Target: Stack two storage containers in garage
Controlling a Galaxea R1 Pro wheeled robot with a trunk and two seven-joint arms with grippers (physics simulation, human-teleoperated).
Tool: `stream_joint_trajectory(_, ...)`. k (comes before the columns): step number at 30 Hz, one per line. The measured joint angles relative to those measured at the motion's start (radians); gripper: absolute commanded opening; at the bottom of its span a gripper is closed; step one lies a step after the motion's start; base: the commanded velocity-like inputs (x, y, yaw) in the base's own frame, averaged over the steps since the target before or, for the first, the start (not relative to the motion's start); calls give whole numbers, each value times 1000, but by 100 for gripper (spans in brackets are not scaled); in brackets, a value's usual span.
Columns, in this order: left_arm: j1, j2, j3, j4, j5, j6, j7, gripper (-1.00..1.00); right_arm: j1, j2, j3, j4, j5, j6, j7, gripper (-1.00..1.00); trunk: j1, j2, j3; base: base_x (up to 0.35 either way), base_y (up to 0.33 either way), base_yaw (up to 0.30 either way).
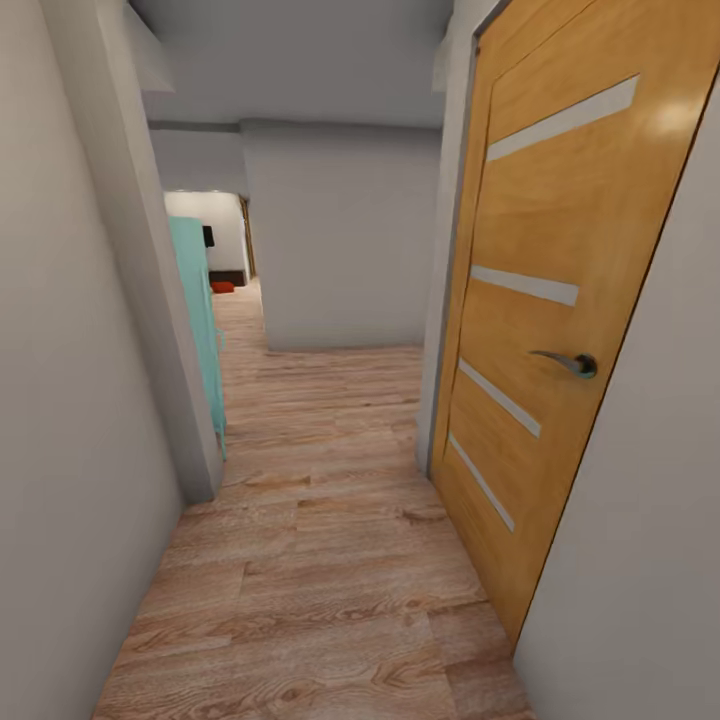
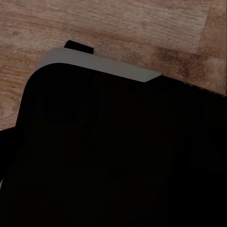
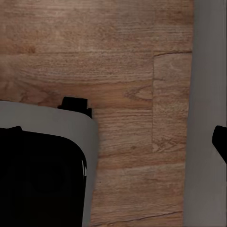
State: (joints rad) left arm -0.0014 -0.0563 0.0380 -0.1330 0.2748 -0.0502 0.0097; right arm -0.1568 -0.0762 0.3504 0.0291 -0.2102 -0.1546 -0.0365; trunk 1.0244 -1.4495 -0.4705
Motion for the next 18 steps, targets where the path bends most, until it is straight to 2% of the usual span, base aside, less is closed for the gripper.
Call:
stream_joint_trajectory(10, 0, 0, 0, 0, 0, 0, 0, 100, 0, -2, -1, 0, 0, 0, 0, 100, 0, 0, 0, 322, 0, 275)
stream_joint_trajectory(18, 0, 0, -1, 1, 0, 10, -1, 100, 0, 8, 2, 0, 2, 0, 11, 100, 0, 0, 0, 322, 0, 45)
